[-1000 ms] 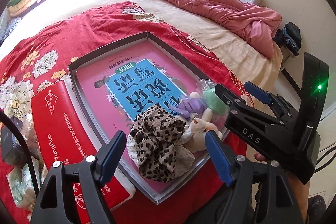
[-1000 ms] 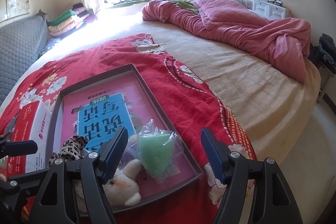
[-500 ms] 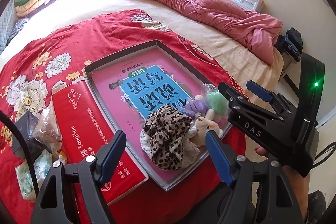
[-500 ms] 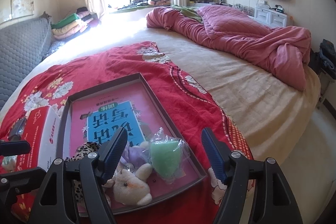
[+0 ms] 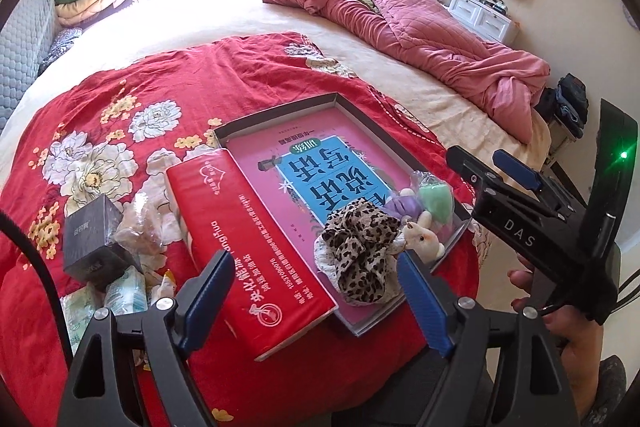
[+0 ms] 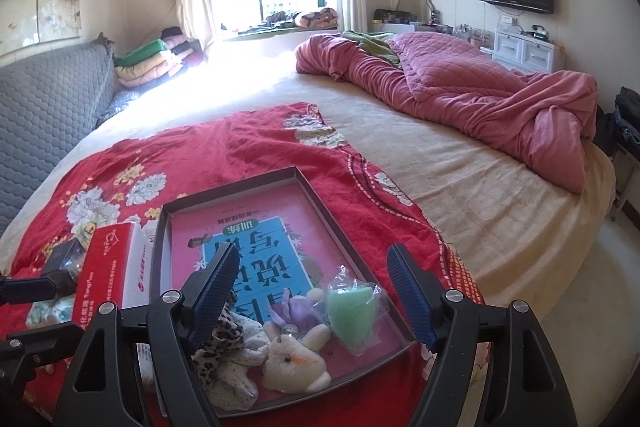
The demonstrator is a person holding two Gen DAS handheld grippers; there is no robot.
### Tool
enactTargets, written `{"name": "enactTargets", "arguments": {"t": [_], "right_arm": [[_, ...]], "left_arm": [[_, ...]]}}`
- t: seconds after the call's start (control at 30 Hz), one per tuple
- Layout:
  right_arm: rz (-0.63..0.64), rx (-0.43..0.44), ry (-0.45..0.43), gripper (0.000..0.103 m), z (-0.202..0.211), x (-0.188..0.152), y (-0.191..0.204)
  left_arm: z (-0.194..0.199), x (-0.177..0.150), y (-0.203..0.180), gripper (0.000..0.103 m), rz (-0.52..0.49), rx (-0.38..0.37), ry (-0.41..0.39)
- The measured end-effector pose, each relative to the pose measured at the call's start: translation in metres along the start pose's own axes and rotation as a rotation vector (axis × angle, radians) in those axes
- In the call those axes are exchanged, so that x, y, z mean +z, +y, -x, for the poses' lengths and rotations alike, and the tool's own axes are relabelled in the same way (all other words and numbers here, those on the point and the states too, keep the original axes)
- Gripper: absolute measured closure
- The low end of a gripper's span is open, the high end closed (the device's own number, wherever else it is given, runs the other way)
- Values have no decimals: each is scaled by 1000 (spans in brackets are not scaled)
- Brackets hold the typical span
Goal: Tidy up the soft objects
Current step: 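Withdraw both open grippers from the tray toward the remaining pile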
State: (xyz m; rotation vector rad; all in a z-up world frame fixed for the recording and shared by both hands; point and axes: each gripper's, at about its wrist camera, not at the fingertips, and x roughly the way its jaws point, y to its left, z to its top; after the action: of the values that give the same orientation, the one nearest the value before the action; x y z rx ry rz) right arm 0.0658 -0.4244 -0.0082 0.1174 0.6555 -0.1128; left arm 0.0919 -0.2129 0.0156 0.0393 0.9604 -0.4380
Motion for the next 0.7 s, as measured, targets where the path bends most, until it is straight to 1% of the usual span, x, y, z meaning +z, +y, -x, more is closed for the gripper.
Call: {"name": "enactTargets", "arguments": {"t": [0.3, 0.47, 0.7], "right_arm": [[37, 33, -21, 25, 14, 8, 24], [67, 30, -38, 25, 23, 11, 34], [98, 61, -59, 25, 37, 17, 53]], "left_arm": [[21, -3, 24, 20, 54, 14, -36], [31, -6, 35, 20, 71, 26, -50], [48, -11, 49, 20, 84, 42, -65]]}}
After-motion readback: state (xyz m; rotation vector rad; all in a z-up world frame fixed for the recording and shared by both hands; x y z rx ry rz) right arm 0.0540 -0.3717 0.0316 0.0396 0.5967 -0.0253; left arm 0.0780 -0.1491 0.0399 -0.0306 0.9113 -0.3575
